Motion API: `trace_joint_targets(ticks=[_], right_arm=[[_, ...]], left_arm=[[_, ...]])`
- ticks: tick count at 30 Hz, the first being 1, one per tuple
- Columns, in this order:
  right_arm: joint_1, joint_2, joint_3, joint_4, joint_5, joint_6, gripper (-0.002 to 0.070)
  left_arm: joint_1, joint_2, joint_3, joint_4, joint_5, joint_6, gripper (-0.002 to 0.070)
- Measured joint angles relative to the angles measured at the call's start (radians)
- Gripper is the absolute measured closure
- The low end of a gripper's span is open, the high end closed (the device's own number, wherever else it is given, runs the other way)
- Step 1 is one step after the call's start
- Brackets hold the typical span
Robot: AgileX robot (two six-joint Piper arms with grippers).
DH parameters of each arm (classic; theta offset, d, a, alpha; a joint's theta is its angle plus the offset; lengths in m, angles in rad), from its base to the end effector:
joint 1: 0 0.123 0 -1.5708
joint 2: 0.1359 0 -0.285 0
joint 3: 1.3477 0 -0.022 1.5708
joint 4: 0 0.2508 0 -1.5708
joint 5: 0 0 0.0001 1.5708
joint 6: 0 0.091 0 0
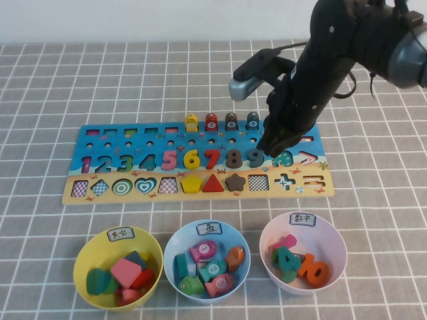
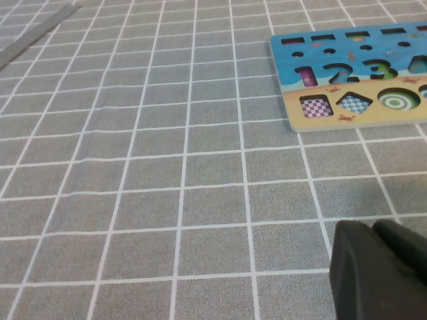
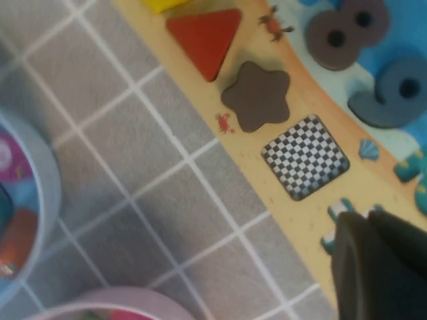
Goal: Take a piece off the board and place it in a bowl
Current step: Pick up the "number 9"
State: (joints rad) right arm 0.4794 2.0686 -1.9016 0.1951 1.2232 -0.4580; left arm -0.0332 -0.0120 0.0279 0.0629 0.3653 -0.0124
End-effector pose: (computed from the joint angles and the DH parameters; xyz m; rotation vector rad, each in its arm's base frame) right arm 0.3869 0.2198 0.2684 -1.2397 2.5812 0.2804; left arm 0.0529 0.0003 0.1716 0.0586 1.8633 0.0300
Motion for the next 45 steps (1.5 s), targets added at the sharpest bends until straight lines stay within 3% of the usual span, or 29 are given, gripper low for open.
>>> trace_joint_targets(ticks=[4,7,13,16,39,42,45], right_arm=[[0.0,0.028,-0.01,0.019,0.002,-0.265,0.0678],[0.0,0.041,-0.013,0.029,0.002,-0.394,0.0614],[0.0,0.056,-0.013,0.029,-0.053,-0.596,0.0323],[0.0,0.062,-0.014,0.029,-0.113,-0.64,0.0244],[0.0,0.149,-0.015,-0.014,-0.274,-0.69,0.022],[0.0,0.149,-0.015,-0.009,-0.274,-0.599,0.022],[0.0,0.149,-0.015,-0.007,-0.272,-0.362,0.022]], left_arm=[[0.0,0.0,0.0,0.0,0.0,0.0,0.0678],[0.0,0.0,0.0,0.0,0.0,0.0,0.0678],[0.0,0.0,0.0,0.0,0.0,0.0,0.0678],[0.0,0.0,0.0,0.0,0.0,0.0,0.0678],[0.0,0.0,0.0,0.0,0.0,0.0,0.0678],[0.0,0.0,0.0,0.0,0.0,0.0,0.0678],[0.0,0.0,0.0,0.0,0.0,0.0,0.0678]])
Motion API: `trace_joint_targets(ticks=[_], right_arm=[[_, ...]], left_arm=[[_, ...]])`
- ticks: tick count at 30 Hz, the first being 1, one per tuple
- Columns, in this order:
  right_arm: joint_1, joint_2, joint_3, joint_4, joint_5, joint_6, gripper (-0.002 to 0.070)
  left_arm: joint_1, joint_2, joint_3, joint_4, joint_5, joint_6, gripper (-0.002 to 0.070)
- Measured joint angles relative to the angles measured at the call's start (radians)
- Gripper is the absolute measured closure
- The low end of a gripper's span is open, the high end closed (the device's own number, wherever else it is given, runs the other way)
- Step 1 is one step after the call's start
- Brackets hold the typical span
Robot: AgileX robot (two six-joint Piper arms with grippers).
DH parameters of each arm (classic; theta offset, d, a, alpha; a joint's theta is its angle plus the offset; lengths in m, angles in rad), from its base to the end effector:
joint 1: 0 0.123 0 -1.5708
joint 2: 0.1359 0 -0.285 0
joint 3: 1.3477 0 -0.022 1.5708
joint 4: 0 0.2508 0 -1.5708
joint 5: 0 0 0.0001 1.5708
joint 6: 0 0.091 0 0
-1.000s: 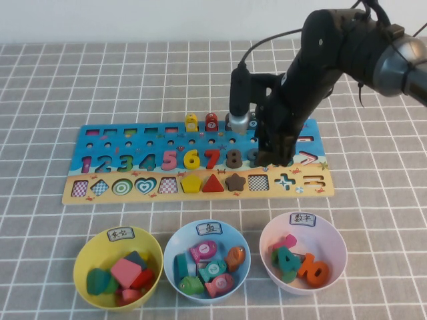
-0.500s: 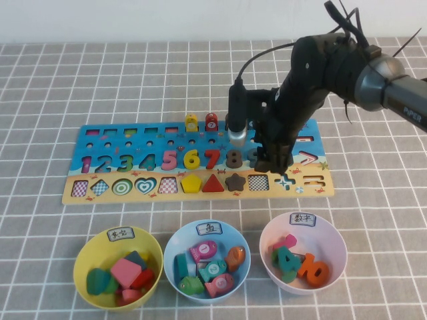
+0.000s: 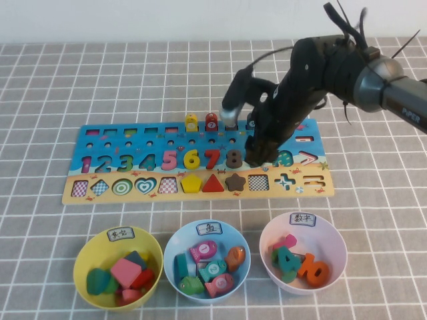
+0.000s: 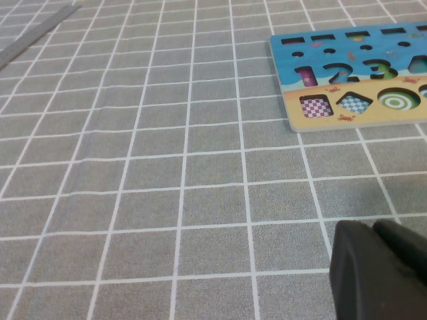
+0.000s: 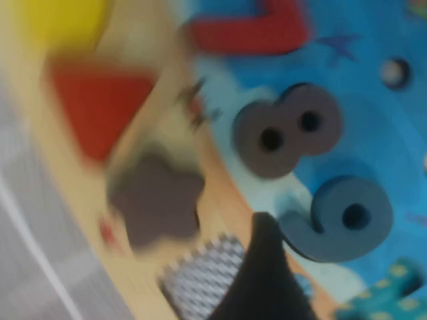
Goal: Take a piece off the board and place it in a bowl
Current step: Pick up the "number 9"
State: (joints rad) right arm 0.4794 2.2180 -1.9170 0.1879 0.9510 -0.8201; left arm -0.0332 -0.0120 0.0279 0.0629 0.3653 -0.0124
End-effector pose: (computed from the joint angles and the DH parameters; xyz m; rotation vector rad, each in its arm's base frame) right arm 0.4257 0.2369 0.2109 -1.5543 2.2200 0.1403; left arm 0.0529 0.0003 0.1716 0.0586 1.8633 0.0300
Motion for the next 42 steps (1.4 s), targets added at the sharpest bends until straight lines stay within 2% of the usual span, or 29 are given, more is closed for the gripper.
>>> trace_joint_targets(ticks=[2,6,10,20,25,42], right_arm=[[0.0,0.0,0.0,0.0,0.0,0.266,0.022],[0.0,0.0,-0.01,0.0,0.009,0.676,0.022],[0.002,0.0,-0.053,-0.002,0.054,0.894,0.022],[0.05,0.009,-0.148,-0.12,0.194,1.066,0.022],[0.05,0.027,-0.148,-0.188,0.203,1.123,0.022],[0.05,0.067,-0.157,-0.157,0.209,1.18,0.022]], left_arm=[[0.0,0.0,0.0,0.0,0.0,0.0,0.0678],[0.0,0.0,0.0,0.0,0.0,0.0,0.0678],[0.0,0.0,0.0,0.0,0.0,0.0,0.0678],[0.0,0.0,0.0,0.0,0.0,0.0,0.0678],[0.0,0.0,0.0,0.0,0.0,0.0,0.0678],[0.0,0.0,0.0,0.0,0.0,0.0,0.0678]])
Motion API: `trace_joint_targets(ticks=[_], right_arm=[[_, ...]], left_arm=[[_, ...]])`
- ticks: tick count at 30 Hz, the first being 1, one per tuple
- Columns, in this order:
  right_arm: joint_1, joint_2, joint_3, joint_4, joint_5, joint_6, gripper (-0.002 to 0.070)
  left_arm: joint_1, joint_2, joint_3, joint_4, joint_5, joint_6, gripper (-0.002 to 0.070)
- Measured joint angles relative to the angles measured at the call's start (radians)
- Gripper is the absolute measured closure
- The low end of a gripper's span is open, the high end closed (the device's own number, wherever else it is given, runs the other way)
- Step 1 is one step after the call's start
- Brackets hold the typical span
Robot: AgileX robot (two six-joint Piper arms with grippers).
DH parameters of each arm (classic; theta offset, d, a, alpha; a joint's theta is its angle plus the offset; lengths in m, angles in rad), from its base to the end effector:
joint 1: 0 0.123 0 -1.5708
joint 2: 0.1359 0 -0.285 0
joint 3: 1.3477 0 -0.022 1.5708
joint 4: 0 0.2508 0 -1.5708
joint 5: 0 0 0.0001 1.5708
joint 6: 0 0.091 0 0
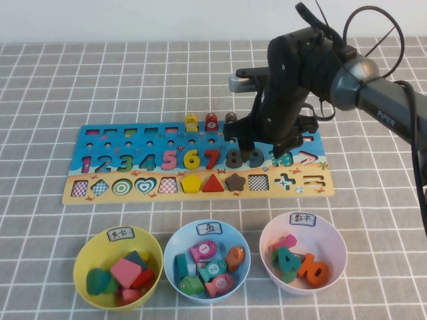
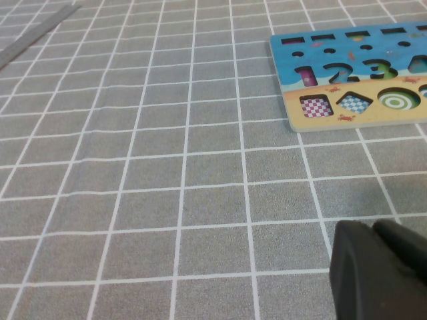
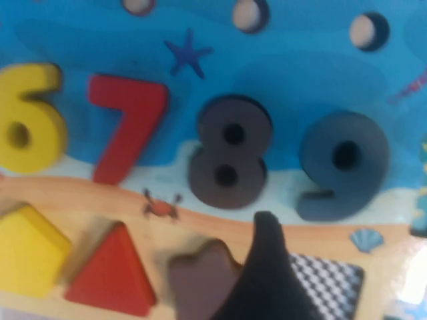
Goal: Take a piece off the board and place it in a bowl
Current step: Pick up the "number 9"
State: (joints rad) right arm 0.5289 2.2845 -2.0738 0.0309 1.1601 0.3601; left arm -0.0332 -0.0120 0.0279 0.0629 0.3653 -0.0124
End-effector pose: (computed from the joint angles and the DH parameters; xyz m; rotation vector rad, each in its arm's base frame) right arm 0.4229 0.2501 0.2149 -0.2315 2.8778 0.2187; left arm 0.0529 0.0003 0.1716 0.0586 1.8633 0.0300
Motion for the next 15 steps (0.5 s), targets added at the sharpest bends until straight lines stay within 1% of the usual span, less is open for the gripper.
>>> trace_joint_targets(ticks=[7,15], right_arm=[[-0.002,0.023,-0.019,0.013,-0.036,0.006,0.022],[-0.008,0.087,-0.114,-0.01,0.016,0.006,0.022]], left_arm=[[0.0,0.0,0.0,0.0,0.0,0.0,0.0678],[0.0,0.0,0.0,0.0,0.0,0.0,0.0678]])
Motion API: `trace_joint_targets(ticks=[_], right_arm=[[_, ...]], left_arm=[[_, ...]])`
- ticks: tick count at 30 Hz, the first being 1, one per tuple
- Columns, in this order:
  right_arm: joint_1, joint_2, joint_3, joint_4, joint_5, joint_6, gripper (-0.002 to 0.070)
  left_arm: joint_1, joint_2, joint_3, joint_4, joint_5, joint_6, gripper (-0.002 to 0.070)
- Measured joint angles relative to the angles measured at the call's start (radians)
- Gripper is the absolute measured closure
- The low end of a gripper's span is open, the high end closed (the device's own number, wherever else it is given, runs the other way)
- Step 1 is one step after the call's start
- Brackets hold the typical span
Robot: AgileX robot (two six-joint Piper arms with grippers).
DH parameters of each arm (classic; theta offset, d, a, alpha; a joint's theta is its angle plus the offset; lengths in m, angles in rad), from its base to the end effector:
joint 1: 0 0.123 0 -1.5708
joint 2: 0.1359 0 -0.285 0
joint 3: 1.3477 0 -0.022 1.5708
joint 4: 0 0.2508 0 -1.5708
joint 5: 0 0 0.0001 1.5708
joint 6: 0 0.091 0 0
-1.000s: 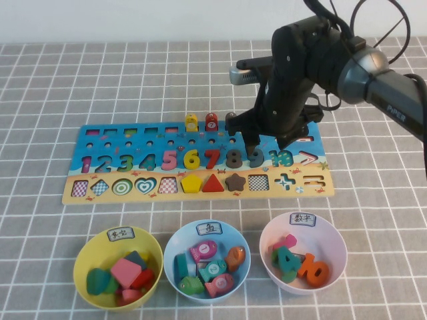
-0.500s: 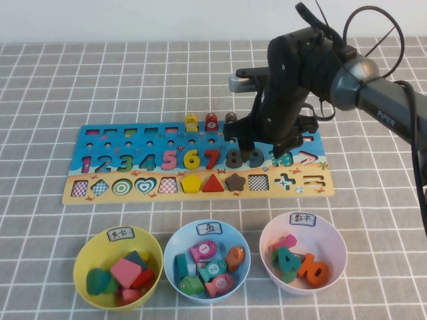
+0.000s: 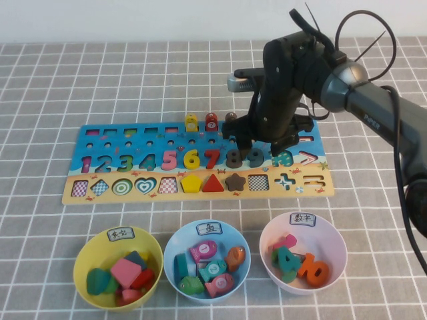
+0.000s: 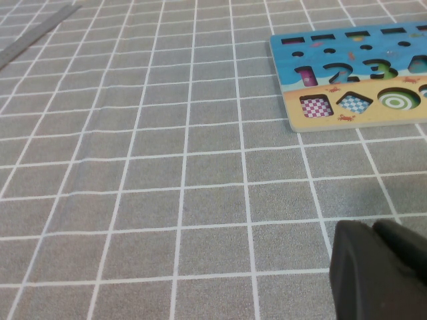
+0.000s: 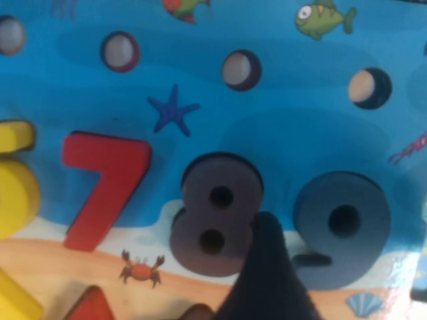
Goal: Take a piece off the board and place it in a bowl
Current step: Pick up the "number 9"
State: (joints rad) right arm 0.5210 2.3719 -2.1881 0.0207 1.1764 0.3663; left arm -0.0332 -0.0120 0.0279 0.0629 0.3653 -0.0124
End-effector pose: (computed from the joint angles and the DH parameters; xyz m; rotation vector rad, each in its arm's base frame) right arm 0.4397 0.2544 0.2025 -0.2148 2.8657 0.2114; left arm 0.0529 0.0003 0.1716 0.0586 1.8633 0.0300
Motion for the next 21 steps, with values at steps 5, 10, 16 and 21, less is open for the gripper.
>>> trace_joint_targets(ticks=[5,10,16,21], right_arm=[[0.0,0.015,-0.016,-0.008,0.015,0.0,0.023],[0.0,0.015,-0.018,-0.01,0.016,0.0,0.0292],[0.0,0.026,-0.018,-0.01,0.016,0.0,0.0313],[0.0,0.029,-0.018,-0.01,0.017,0.0,0.0314]], left_arm=[[0.0,0.0,0.0,0.0,0.0,0.0,0.0678],[0.0,0.0,0.0,0.0,0.0,0.0,0.0678],[0.0,0.0,0.0,0.0,0.0,0.0,0.0678],[0.0,0.0,0.0,0.0,0.0,0.0,0.0678]])
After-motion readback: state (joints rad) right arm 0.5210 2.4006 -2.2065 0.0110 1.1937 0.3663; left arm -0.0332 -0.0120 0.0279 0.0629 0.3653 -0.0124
